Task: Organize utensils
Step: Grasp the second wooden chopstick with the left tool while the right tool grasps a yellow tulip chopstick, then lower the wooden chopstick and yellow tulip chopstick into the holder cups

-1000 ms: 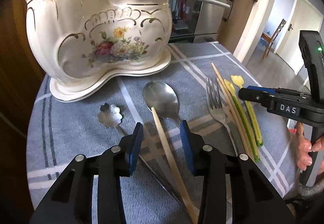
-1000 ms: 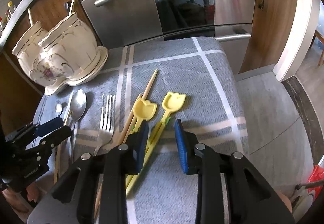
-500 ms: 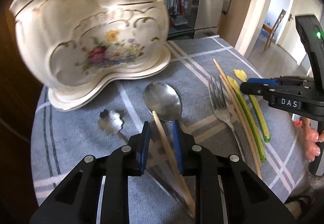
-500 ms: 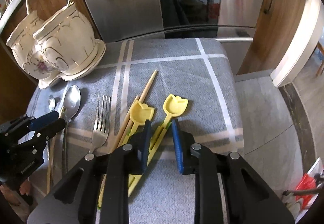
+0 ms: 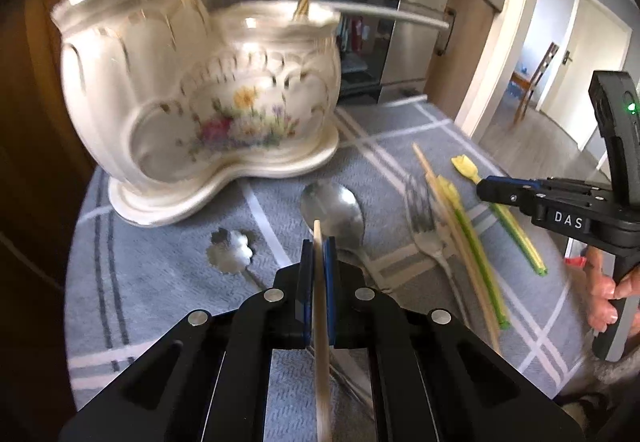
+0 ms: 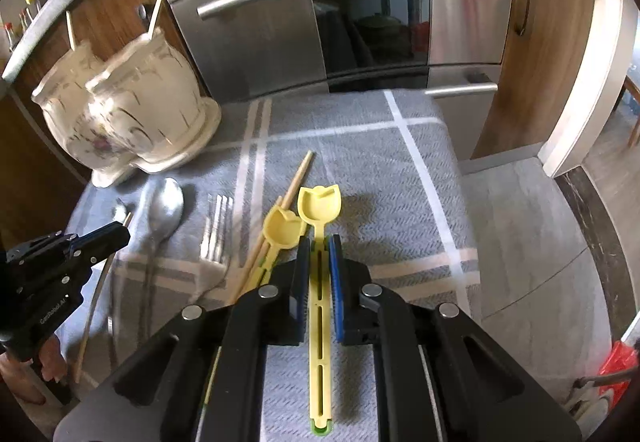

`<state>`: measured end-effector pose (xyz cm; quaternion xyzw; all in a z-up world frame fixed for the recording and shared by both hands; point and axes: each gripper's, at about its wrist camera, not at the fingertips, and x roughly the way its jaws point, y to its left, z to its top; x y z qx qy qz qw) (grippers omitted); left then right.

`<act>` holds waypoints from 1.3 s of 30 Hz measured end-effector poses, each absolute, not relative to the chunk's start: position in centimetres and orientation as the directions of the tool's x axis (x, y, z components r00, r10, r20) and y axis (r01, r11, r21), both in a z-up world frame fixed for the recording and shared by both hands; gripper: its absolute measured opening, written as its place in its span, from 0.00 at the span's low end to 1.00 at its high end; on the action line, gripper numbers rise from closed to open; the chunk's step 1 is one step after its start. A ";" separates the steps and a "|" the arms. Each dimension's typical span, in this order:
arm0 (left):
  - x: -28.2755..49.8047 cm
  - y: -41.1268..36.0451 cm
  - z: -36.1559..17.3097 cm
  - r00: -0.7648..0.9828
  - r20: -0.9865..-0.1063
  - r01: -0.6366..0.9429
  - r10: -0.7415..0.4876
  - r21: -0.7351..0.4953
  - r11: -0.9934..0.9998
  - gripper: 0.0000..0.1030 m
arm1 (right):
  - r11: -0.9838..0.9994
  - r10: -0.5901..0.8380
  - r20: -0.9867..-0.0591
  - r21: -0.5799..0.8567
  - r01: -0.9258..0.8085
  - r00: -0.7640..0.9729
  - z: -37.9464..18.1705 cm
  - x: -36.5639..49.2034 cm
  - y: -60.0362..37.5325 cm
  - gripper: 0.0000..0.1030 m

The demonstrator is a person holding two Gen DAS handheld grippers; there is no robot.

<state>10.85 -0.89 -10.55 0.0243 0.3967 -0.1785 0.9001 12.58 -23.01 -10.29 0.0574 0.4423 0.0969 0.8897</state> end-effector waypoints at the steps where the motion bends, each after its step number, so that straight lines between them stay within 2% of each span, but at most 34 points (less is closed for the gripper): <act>1: 10.6 -0.6 -10.0 0.634 -0.710 0.342 -0.308 -0.100 0.934 0.06 | 0.969 0.245 -0.759 0.209 -0.129 0.603 -9.7 12.3 -23.1 0.09; 11: 8.4 2.5 -4.3 0.734 -0.578 0.339 -0.357 -0.143 0.930 0.06 | 0.940 0.341 -0.638 0.257 -0.226 0.690 -4.9 10.7 -21.2 0.09; 19: 6.2 4.5 -1.7 0.764 -0.528 0.344 -0.370 -0.152 0.927 0.06 | 0.931 0.366 -0.574 0.228 -0.287 0.732 -2.2 9.4 -19.2 0.09; 24: 4.7 5.1 -0.1 0.788 -0.502 0.346 -0.355 -0.116 0.931 0.06 | 0.923 0.385 -0.521 0.231 -0.309 0.762 -1.1 8.8 -18.8 0.09; 31: 4.8 6.2 2.9 0.820 -0.459 0.326 -0.340 -0.113 0.939 0.06 | 0.888 0.452 -0.484 0.322 -0.328 0.749 -0.3 12.0 -17.9 0.09; 34: 5.1 6.8 5.6 0.843 -0.417 0.327 -0.339 -0.104 0.939 0.06 | 0.864 0.489 -0.437 0.365 -0.348 0.755 0.6 14.0 -17.1 0.09; 39: 7.1 7.2 10.8 0.890 -0.343 0.301 -0.301 -0.056 0.952 0.06 | 0.861 0.490 -0.371 0.346 -0.372 0.789 2.3 16.6 -14.9 0.09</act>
